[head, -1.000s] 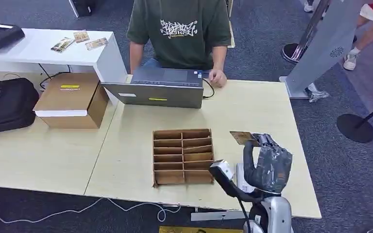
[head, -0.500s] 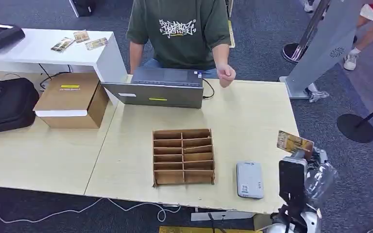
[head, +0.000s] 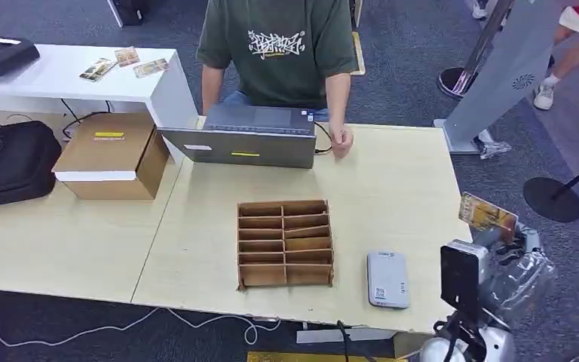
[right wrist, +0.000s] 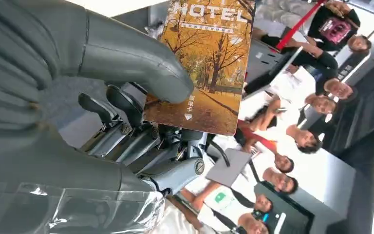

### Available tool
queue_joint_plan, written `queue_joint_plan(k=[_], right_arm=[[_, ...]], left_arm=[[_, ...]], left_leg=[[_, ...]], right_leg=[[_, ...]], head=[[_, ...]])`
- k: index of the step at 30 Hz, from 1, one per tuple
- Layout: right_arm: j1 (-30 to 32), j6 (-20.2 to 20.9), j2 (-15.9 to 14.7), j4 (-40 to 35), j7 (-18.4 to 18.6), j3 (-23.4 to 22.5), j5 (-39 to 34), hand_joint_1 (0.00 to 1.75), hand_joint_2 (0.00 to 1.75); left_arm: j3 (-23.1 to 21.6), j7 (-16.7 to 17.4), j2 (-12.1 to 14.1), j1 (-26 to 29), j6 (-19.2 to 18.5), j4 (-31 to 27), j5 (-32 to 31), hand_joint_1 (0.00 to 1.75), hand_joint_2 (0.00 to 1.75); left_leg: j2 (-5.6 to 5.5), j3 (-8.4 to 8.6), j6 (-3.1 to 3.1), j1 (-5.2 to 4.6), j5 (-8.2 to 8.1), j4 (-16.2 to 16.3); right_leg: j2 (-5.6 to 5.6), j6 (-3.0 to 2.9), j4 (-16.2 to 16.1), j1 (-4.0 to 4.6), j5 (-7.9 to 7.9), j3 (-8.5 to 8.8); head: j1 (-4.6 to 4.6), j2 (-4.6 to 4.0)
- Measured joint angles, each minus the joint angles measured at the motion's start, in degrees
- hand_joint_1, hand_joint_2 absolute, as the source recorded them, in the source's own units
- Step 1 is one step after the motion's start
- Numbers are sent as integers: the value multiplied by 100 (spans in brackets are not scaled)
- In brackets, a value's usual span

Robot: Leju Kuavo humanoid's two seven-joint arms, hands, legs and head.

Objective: Pass the card to the sensor for recognition and then transmit it.

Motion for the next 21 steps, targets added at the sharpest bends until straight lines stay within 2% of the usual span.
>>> queue_joint_plan(k=[11, 18, 21], right_arm=[[-1190, -18, -90, 793, 236, -7, 998, 175, 175], [-2224, -18, -90, 1716, 450, -7, 1728, 175, 175], [-2770, -18, -94, 2329, 580, -7, 2109, 175, 175]], left_arm=[[0, 26, 39, -51, 83, 0, -343, 0, 0], [0, 107, 96, -141, 92, -15, -798, 0, 0], [0, 146, 131, -172, 94, -31, -964, 0, 0]], left_leg=[[1, 5, -1, 0, 3, 0], [3, 7, -7, 1, 9, 1], [8, 8, -9, 0, 14, 1]], right_leg=[[2, -1, 2, 0, 3, 3], [3, -4, 6, 0, 6, 3], [12, -3, 6, 0, 11, 0]], head=[[0, 0], [0, 0], [0, 0]])
